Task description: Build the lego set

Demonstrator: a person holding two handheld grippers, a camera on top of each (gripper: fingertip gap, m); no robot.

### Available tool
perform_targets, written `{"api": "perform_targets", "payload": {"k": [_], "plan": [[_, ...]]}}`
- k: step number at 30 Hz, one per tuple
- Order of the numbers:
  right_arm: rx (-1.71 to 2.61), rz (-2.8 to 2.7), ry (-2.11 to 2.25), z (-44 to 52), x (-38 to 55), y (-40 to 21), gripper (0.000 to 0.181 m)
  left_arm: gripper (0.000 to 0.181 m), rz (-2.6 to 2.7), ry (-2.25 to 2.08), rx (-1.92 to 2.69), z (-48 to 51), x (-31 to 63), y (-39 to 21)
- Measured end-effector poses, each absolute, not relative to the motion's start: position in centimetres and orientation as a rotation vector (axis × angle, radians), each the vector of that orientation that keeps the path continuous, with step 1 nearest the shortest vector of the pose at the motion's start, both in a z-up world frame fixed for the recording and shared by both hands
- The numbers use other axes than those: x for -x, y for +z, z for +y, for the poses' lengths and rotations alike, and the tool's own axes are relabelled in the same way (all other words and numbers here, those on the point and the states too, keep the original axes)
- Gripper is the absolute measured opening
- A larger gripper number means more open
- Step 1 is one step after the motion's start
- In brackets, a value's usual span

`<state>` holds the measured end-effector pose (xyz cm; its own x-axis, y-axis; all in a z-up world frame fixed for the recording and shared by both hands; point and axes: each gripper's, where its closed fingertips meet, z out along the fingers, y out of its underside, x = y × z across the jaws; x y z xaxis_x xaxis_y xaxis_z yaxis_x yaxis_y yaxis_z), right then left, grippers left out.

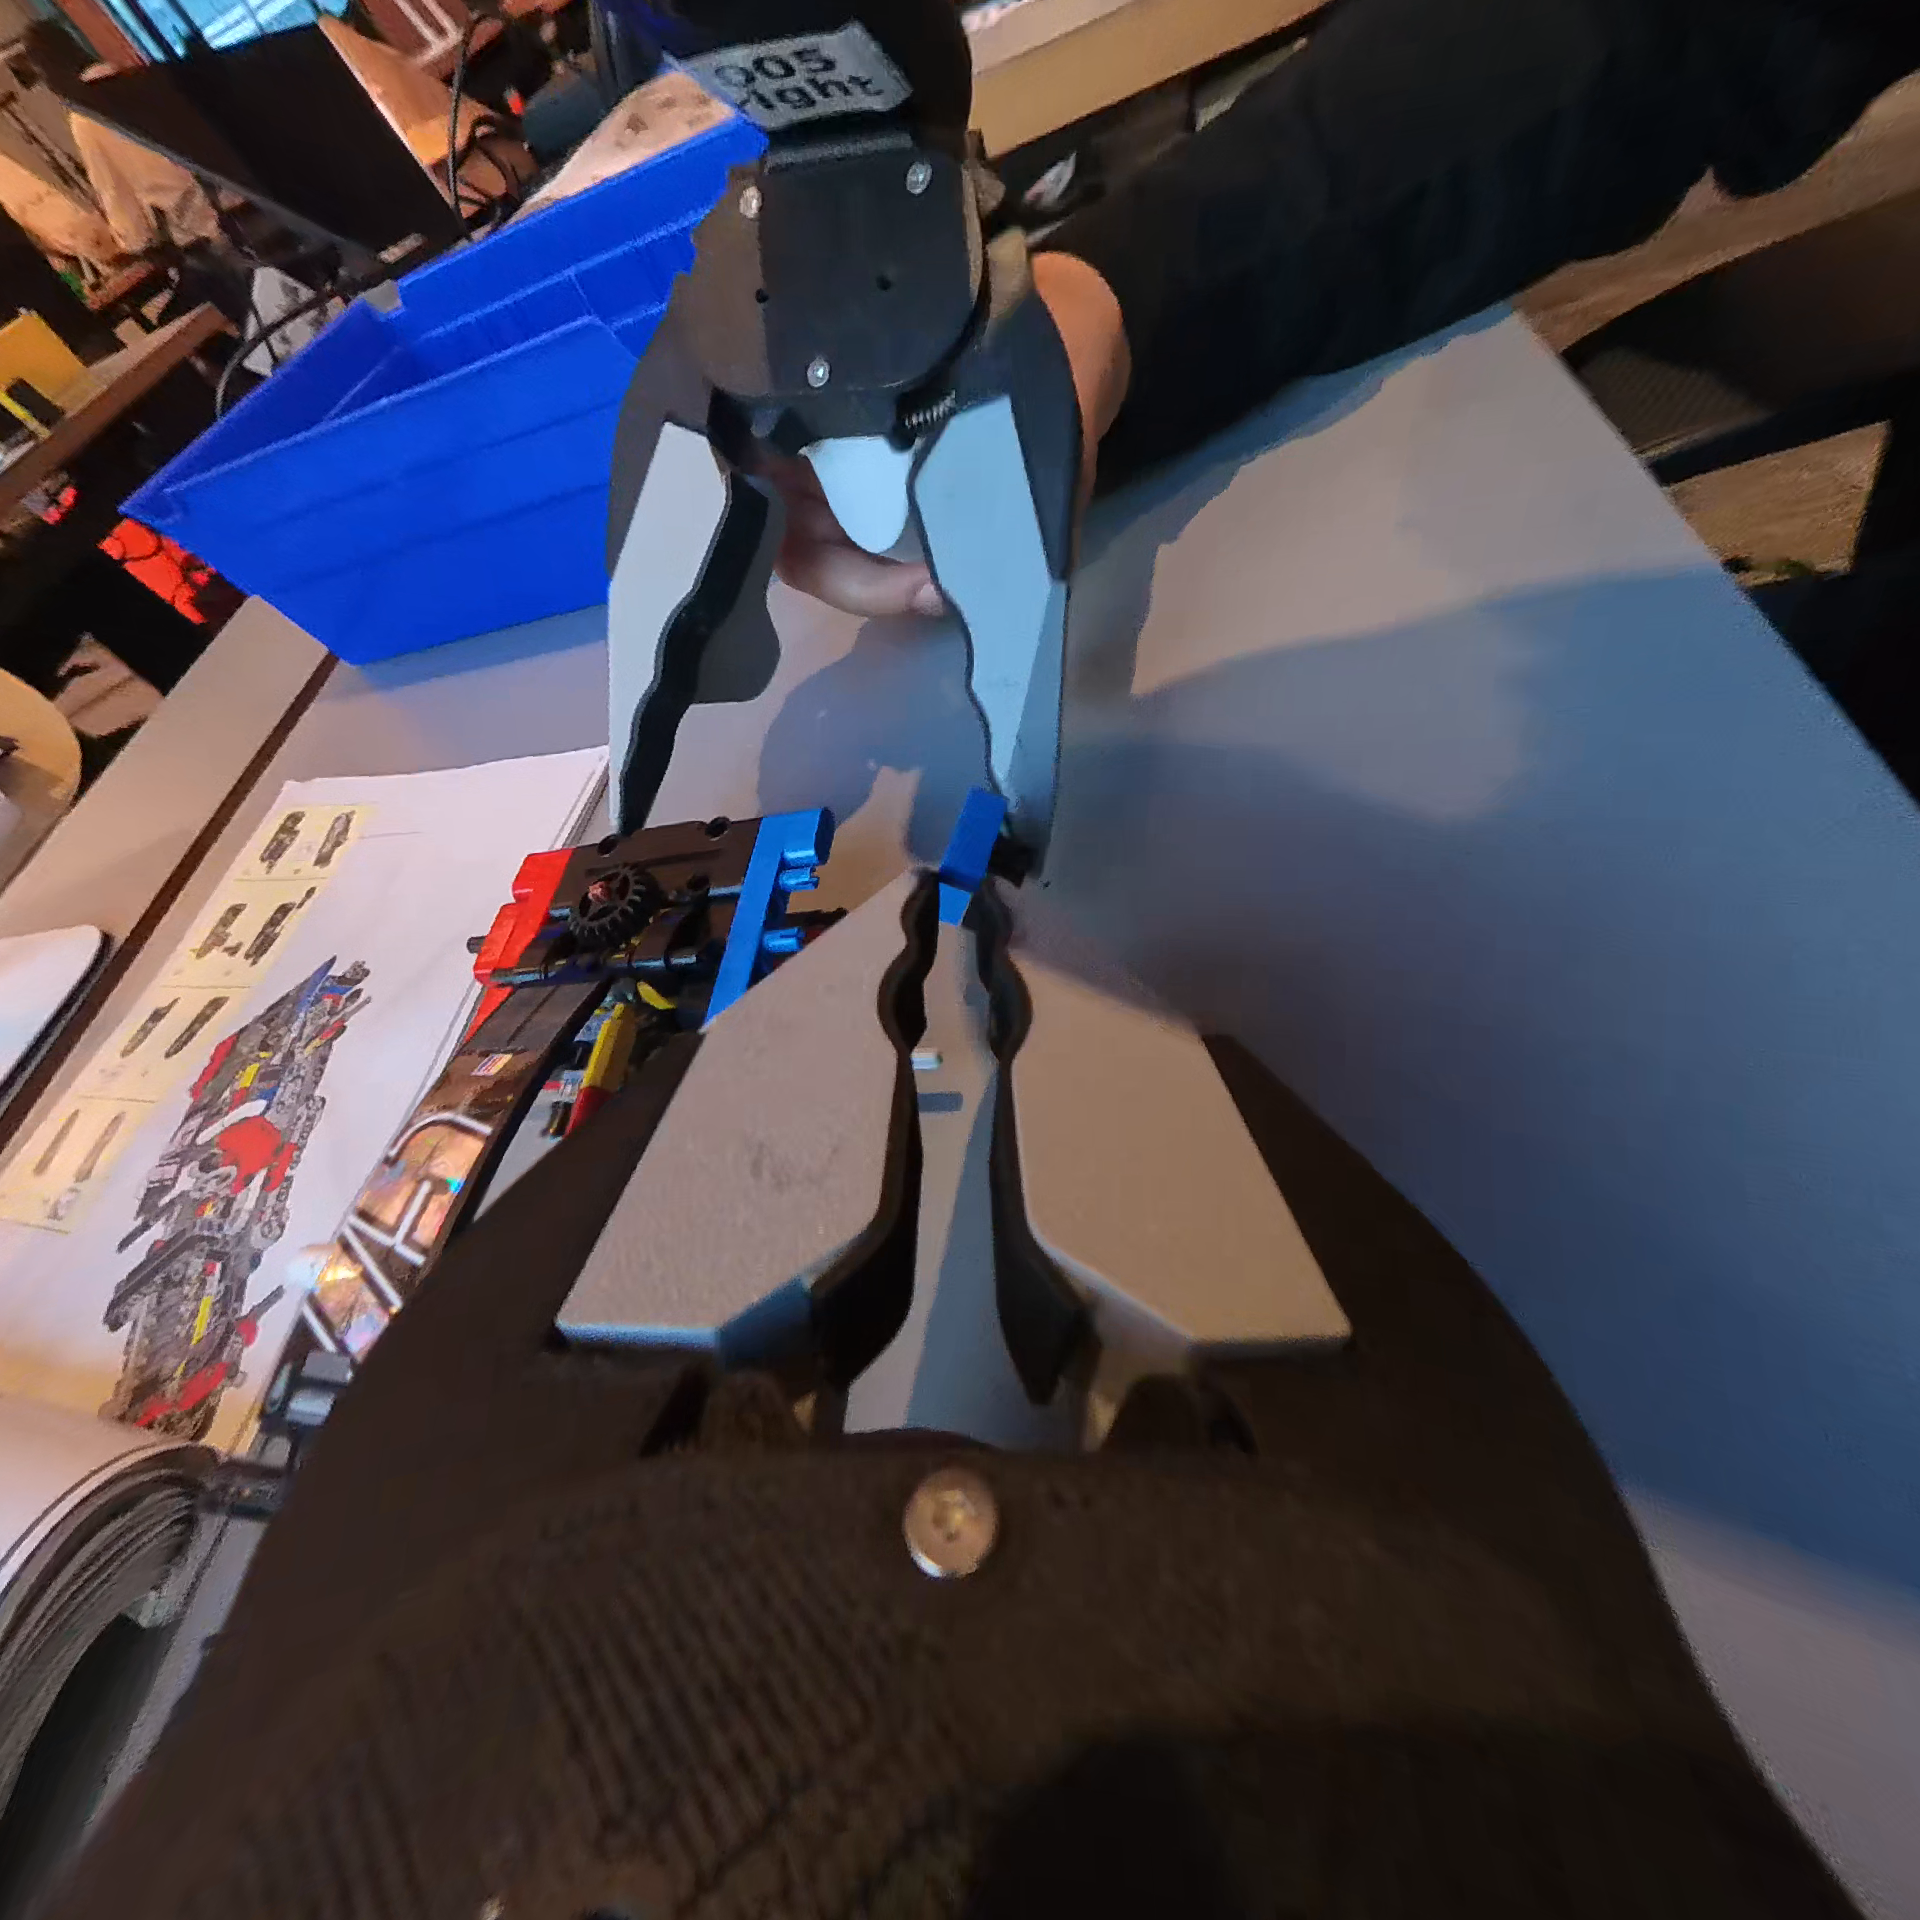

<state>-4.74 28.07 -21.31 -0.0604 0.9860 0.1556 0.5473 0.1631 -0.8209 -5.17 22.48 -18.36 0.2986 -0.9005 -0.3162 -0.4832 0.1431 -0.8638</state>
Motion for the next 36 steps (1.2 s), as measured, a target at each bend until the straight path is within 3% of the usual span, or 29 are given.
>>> {"api": "perform_targets", "payload": {"k": [8, 20, 36], "plan": [[1.517, -1.733, 0.738, 27.8, 5.3, -22.0, 0.111, 0.005, 1.287, -0.475, 1.658, 23.9, 5.3, -19.6], [1.588, -1.722, 0.735, 28.0, 6.2, -22.5, 0.097, 0.004, 1.202, -0.615, 1.766, 24.5, 5.7, -19.6], [1.614, -1.680, 0.810, 28.3, 6.1, -21.9, 0.099, 0.004, 1.130, -0.659, 1.755, 24.6, 5.9, -18.8]]}}
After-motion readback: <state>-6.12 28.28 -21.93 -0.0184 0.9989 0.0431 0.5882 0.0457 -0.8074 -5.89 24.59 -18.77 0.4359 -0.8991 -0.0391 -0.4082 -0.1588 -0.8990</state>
